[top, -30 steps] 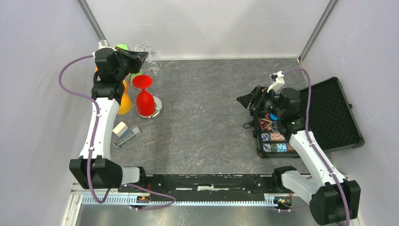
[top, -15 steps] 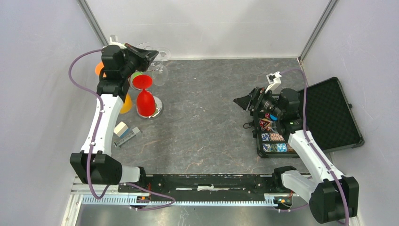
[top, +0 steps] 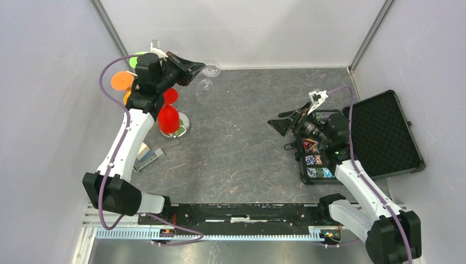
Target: Take the wine glass off the wine glass rack
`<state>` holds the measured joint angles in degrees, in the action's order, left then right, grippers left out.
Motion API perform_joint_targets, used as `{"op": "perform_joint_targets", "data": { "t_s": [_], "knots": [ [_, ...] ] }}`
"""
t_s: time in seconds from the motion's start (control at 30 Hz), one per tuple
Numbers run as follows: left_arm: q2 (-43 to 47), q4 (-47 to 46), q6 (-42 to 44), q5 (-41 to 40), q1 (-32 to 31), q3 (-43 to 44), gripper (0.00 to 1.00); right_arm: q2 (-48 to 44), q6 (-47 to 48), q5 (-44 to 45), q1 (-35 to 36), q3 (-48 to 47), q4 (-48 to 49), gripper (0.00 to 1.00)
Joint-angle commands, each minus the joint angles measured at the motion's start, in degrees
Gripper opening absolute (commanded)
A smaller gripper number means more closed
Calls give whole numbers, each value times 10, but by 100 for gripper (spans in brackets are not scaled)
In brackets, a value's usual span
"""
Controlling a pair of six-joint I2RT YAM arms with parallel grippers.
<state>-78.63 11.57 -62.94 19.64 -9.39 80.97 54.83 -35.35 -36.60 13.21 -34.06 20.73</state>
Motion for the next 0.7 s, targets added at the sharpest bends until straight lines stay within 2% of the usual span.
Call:
{"op": "perform_joint_targets", "data": {
  "t_s": [0.0, 0.27, 0.43, 0.57, 0.67],
  "knots": [
    [34, -68, -16, 15, -43, -14, 2, -23, -24, 19, 41, 31, 142, 88],
    [90, -105, -58, 4, -140, -81, 2, -5, 45, 67, 139, 2, 190, 84],
    [122, -137, -111, 21, -164, -128, 2, 15, 95, 75, 165, -14, 217, 84],
    [120, -176, -161, 93, -167, -146, 2, 31, 122, 61, 176, -7, 268, 84],
    [133, -196, -186, 100, -169, -171, 2, 52, 128, 50, 182, -16, 291, 81]
  ]
}}
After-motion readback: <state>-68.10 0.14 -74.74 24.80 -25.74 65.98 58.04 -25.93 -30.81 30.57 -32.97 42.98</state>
